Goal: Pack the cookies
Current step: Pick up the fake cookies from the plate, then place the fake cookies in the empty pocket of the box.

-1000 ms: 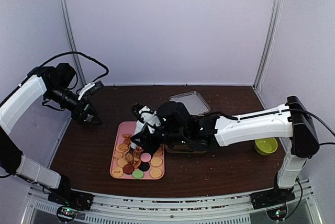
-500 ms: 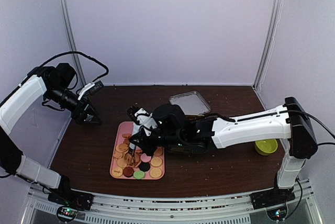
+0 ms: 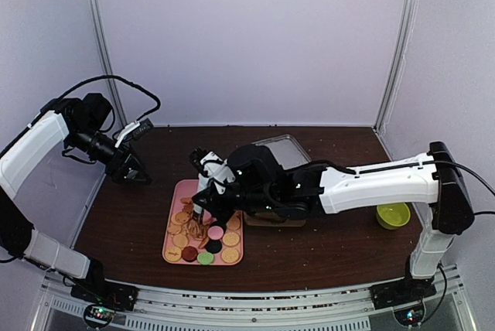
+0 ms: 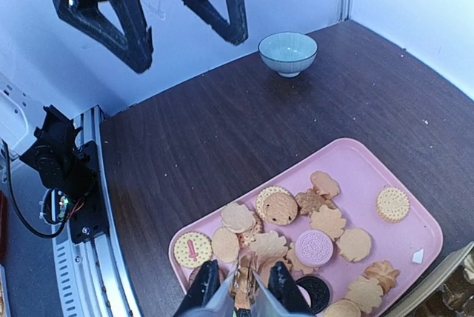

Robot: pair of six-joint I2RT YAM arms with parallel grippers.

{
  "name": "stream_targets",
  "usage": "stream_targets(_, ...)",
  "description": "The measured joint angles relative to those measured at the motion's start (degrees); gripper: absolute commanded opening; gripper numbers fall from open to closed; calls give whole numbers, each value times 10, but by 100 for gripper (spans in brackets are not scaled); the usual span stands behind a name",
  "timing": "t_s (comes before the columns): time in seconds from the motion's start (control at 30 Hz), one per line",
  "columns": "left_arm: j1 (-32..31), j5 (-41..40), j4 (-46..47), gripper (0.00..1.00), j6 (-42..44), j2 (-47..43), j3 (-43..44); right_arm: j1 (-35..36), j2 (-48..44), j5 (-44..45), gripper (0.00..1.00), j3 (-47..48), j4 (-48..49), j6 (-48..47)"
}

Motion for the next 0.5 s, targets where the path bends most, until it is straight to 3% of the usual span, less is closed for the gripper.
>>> stream_targets(0.5, 0, 5, -3, 91, 1, 1, 0, -155, -152, 16, 0, -81, 34, 4)
